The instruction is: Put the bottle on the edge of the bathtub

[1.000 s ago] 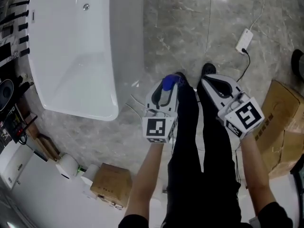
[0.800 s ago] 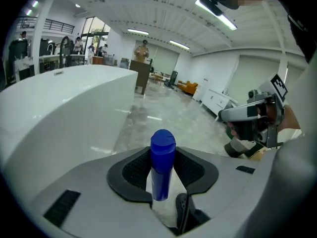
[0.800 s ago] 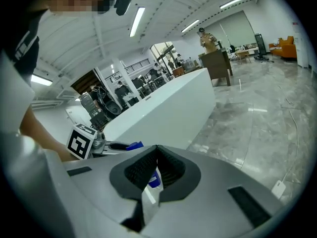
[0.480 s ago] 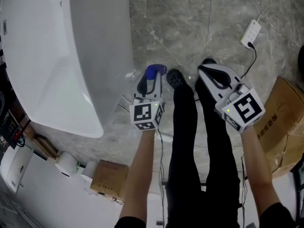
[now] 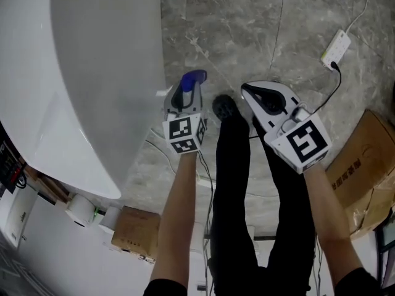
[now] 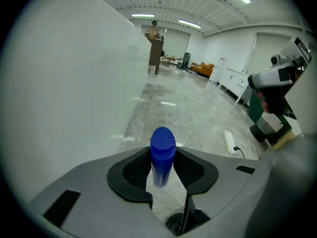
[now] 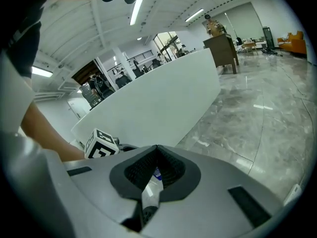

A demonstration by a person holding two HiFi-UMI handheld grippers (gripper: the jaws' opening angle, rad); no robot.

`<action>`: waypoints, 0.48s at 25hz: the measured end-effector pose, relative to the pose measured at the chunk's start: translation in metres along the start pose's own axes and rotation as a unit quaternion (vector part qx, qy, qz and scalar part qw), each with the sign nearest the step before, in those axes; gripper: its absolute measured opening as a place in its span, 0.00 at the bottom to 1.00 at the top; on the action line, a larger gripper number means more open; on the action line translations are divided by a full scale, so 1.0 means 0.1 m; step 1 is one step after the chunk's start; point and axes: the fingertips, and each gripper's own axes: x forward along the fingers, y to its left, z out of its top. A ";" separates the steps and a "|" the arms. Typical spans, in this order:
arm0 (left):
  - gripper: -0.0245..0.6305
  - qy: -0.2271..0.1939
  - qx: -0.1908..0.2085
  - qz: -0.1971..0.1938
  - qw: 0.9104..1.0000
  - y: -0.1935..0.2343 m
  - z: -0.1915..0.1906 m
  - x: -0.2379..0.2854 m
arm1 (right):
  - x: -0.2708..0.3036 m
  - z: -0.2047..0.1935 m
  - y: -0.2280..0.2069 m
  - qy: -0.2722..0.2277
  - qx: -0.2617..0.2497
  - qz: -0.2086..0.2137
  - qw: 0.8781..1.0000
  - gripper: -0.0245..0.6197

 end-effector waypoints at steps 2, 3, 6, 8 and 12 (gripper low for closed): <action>0.26 0.004 0.002 0.006 1.000 0.09 -0.07 0.19 | 0.12 -0.09 -0.06 -0.001 -0.002 0.003 1.000 0.06; 0.26 0.006 0.004 0.008 1.000 0.14 -0.11 0.28 | 0.17 -0.13 -0.10 -0.001 -0.001 0.003 1.000 0.06; 0.26 0.012 0.015 0.013 1.000 0.27 -0.20 0.57 | 0.33 -0.24 -0.22 -0.002 0.001 0.004 1.000 0.06; 0.26 0.015 0.023 0.016 0.999 0.35 -0.23 0.76 | 0.41 -0.29 -0.30 -0.001 -0.002 0.006 1.000 0.06; 0.26 0.028 0.054 0.026 0.998 0.48 -0.29 1.08 | 0.53 -0.37 -0.44 -0.002 -0.009 0.007 1.000 0.06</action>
